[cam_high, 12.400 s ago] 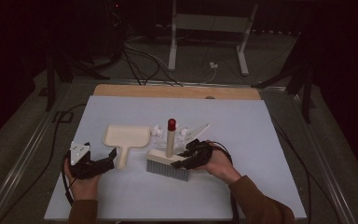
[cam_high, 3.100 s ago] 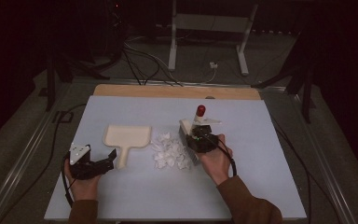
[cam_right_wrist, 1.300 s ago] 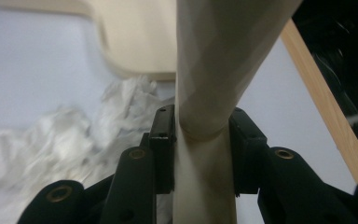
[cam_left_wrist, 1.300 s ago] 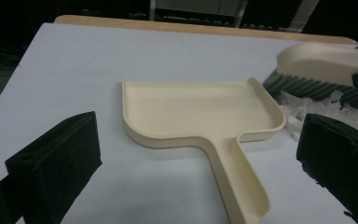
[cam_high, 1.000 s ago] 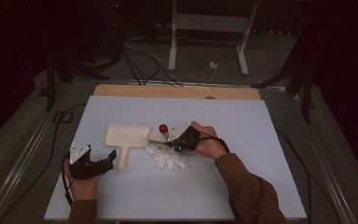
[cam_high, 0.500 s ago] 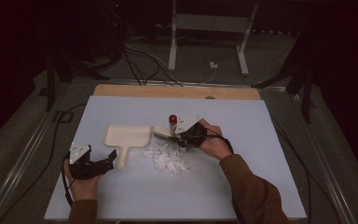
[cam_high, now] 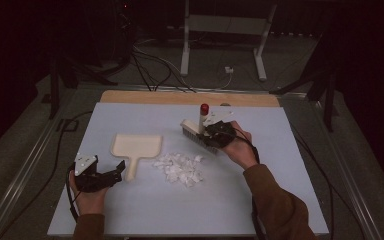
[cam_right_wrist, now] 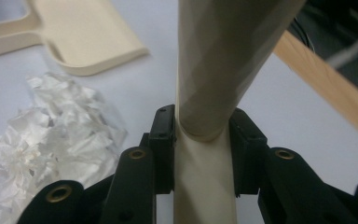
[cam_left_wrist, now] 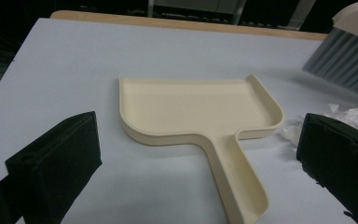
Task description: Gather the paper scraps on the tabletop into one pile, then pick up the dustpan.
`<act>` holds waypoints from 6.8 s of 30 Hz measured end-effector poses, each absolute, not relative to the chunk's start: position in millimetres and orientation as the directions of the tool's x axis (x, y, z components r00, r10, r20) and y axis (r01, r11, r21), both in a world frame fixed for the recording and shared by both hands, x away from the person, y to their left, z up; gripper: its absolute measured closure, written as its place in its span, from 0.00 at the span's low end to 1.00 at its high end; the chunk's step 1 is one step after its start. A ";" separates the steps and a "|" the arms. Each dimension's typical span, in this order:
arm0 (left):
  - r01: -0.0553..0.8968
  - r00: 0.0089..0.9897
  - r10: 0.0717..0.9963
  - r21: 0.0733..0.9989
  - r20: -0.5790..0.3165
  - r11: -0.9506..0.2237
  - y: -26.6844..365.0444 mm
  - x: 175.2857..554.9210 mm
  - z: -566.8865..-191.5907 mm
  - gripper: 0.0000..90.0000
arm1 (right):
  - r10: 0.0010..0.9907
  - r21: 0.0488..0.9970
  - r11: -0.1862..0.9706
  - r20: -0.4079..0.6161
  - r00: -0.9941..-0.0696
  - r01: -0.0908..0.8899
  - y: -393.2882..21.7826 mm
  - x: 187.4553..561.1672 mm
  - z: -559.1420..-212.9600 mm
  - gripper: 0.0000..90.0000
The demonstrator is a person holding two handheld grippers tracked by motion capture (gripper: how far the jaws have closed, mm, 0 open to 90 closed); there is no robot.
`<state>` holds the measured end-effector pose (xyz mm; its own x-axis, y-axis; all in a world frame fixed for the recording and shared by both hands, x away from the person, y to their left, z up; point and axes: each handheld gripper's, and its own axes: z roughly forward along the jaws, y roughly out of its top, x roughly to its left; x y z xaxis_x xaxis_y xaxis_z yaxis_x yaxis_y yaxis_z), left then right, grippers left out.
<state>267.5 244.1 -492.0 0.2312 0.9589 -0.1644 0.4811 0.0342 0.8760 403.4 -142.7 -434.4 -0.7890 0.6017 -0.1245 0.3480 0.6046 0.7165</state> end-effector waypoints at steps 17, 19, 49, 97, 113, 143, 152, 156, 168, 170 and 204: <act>0.485 0.229 0.958 0.874 -0.170 0.039 245.3 268.7 -493.2 0.01 | 0.738 0.608 0.523 0.029 -0.674 0.598 -215.9 404.2 -434.2 0.75; 0.486 0.231 0.959 0.873 -0.166 0.034 244.6 268.8 -493.5 0.01 | 0.729 0.609 0.523 0.041 -0.683 0.596 -222.8 404.2 -436.5 0.75; 0.498 0.223 0.963 0.867 -0.153 0.022 241.1 268.5 -494.6 0.01 | 0.739 0.666 0.461 0.078 -0.669 0.587 -221.1 413.0 -448.2 0.67; 0.730 0.112 0.992 0.682 -0.058 -0.042 177.8 311.9 -519.6 0.74 | 0.727 0.651 0.504 0.035 -0.686 0.568 -214.4 409.2 -448.5 0.74; 0.700 0.113 0.982 0.714 -0.151 0.029 200.4 311.3 -502.5 0.74 | 0.727 0.657 0.499 0.038 -0.685 0.566 -212.9 411.0 -449.1 0.74; 0.661 0.211 0.967 0.750 -0.144 -0.032 225.7 289.2 -477.1 0.74 | 0.737 0.663 0.494 0.025 -0.676 0.562 -208.7 413.2 -450.8 0.74; 0.661 0.234 0.962 0.749 -0.142 -0.051 241.6 284.3 -471.9 0.74 | 0.726 0.662 0.514 0.004 -0.688 0.546 -205.0 411.2 -450.4 0.75; 0.660 0.254 0.957 0.748 -0.138 -0.067 247.6 283.1 -469.0 0.74 | 0.727 0.660 0.516 -0.001 -0.687 0.546 -204.1 411.0 -450.2 0.75; 0.646 0.334 0.936 0.750 -0.108 -0.144 260.4 282.3 -459.4 0.74 | 0.725 0.661 0.514 0.005 -0.688 0.546 -205.3 411.3 -450.3 0.75; 0.646 0.351 0.931 0.746 -0.101 -0.162 261.8 282.8 -458.2 0.74 | 0.725 0.661 0.515 0.005 -0.689 0.546 -205.3 411.3 -450.3 0.75; 0.578 0.640 0.768 0.677 -0.028 -0.457 262.8 283.0 -456.0 0.74 | 0.726 0.660 0.512 0.010 -0.688 0.550 -206.9 409.9 -449.8 0.75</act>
<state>283.0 262.8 -456.0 0.6398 0.7680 -0.0276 0.5776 -0.4568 0.6766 409.9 -206.9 -449.8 -0.6879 0.7257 0.0096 0.5496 0.5122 0.6599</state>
